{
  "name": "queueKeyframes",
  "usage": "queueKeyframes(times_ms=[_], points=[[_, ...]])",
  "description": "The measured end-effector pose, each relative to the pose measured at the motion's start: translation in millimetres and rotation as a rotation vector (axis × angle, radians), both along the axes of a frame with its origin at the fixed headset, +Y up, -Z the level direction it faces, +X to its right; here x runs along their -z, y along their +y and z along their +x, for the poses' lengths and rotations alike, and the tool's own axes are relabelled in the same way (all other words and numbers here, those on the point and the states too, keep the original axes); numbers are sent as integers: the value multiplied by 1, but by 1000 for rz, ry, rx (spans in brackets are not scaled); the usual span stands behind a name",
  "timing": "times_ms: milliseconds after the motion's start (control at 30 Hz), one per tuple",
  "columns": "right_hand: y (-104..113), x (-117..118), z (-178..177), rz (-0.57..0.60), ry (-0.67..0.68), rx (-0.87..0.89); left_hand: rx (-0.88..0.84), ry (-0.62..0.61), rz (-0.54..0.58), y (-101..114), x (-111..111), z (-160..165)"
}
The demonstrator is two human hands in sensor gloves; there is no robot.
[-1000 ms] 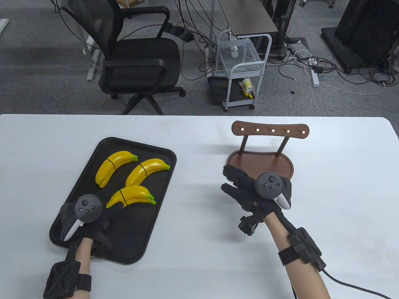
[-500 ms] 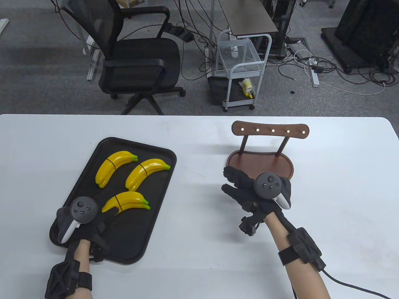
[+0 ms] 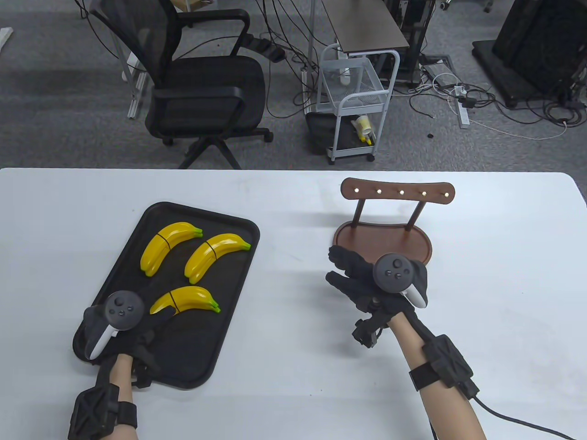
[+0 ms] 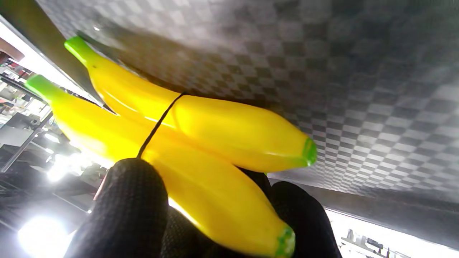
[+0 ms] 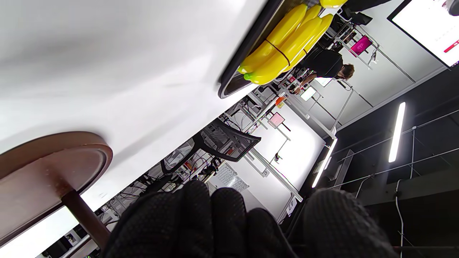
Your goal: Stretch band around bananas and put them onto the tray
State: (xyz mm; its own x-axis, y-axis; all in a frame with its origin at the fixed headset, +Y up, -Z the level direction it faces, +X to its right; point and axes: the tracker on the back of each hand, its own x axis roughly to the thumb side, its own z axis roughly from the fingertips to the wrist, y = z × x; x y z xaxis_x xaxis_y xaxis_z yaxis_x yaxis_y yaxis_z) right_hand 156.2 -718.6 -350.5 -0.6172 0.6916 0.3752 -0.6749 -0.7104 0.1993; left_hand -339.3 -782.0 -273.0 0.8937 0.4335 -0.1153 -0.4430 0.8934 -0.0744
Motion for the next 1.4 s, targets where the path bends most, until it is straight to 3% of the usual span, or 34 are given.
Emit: queueKeyframes(times_ms=[300,700,1000,1400], points=[[0,0,1,-2,3,5,-66,-12,54,7,0,0],[7,1,11,13,-14,27,-53,-60,215,61,12,30],[17,1,18,67,-39,-27,-92,-113,307,100,30,65],[36,-8,15,203,-105,-212,-31,-172,333,116,35,122]])
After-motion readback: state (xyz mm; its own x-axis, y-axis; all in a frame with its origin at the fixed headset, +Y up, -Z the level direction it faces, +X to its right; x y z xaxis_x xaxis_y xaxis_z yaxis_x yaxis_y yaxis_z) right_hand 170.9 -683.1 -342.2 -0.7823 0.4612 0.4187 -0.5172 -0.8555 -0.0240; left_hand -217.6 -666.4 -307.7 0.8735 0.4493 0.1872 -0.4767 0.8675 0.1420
